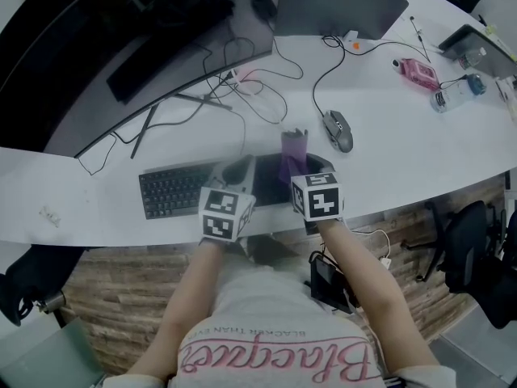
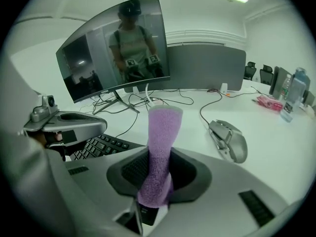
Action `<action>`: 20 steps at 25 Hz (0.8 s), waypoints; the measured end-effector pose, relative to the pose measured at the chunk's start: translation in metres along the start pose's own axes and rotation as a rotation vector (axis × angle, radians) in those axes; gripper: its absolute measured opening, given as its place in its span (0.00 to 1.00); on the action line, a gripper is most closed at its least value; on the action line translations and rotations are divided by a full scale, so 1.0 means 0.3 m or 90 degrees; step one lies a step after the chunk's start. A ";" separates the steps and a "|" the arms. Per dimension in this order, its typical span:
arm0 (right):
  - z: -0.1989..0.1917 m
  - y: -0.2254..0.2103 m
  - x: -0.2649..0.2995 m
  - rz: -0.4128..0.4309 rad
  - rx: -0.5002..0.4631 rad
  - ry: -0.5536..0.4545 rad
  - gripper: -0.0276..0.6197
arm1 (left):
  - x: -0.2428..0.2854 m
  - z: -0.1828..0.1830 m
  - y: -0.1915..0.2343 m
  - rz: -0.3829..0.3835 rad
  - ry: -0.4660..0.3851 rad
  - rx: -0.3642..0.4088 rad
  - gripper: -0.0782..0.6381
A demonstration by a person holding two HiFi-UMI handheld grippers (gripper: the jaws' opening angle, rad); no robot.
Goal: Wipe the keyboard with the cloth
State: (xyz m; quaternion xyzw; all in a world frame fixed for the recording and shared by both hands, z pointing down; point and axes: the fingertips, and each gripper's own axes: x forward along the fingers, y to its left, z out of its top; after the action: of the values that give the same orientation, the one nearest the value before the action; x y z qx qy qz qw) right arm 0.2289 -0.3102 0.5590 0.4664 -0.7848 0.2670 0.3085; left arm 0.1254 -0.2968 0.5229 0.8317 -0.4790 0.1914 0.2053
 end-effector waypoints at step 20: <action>0.046 -0.033 -0.187 -0.120 0.059 -0.064 0.18 | -0.152 0.047 0.024 -0.042 -0.026 0.042 0.12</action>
State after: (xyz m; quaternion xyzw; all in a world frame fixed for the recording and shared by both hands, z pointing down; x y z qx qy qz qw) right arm 0.2556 -0.2923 0.5100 0.5645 -0.7388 0.2495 0.2707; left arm 0.0994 -0.2746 0.4887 0.8572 -0.4486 0.1831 0.1746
